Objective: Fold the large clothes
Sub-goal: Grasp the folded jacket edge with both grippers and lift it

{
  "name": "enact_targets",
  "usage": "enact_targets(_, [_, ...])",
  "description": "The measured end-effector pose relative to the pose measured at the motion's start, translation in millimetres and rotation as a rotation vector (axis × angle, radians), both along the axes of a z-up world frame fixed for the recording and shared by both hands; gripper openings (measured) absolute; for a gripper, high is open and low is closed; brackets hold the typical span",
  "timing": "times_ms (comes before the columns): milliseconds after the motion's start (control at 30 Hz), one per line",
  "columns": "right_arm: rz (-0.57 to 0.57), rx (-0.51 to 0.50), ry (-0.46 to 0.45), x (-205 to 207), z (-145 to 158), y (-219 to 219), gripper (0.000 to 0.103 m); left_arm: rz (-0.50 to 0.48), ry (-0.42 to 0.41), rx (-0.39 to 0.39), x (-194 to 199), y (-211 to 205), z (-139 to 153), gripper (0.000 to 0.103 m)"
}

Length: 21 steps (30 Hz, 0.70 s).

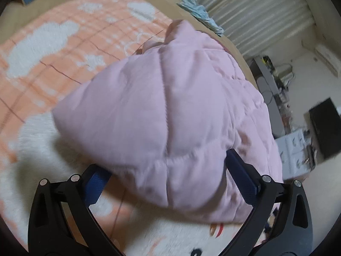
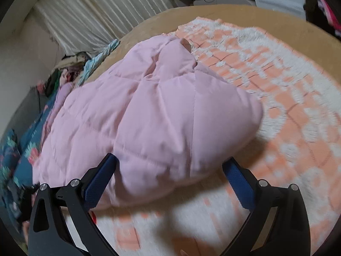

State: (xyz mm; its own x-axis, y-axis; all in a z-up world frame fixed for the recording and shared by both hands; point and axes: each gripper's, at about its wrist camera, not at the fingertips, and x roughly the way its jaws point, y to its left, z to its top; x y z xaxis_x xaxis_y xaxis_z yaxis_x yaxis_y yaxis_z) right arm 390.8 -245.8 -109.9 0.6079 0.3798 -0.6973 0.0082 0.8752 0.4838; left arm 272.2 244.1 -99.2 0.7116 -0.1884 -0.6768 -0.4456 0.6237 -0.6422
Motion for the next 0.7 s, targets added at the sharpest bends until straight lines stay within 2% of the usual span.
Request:
enact_targets(133, [-0.01, 0.115, 0.028, 18, -15, -4, 0.099, 0.013, -0.026, -0.046, 7, 3, -12, 0.095])
enact_targets(267, [-0.011, 0.179, 0.015, 29, -23, -5, 0.099, 0.009, -0.046, -0.037, 13, 0, -16, 0.095])
enact_targets(333, [0.001, 0.183, -0.004, 31, -21, -3, 0.092, 0.013, -0.052, -0.029, 14, -1, -15, 0.095])
enact_targets(400, [0.025, 0.187, -0.026, 31, -18, 0, 0.071, 0.013, -0.057, -0.006, 15, -4, -11, 0.094])
enact_targets(433, [0.042, 0.181, -0.045, 33, -15, 2, 0.066, 0.01, -0.059, 0.01, 16, -6, -9, 0.092])
enact_targets(500, [0.085, 0.135, -0.104, 28, -2, 9, 0.049, -0.003, -0.067, 0.07, 14, -11, 0, 0.078])
enact_targets(567, [0.124, 0.082, -0.15, 22, 10, 17, 0.041, -0.014, -0.069, 0.132, 13, -17, 12, 0.067])
enact_targets(700, [0.182, -0.029, -0.228, 13, 37, 32, 0.033, -0.036, -0.071, 0.243, 11, -31, 38, 0.043])
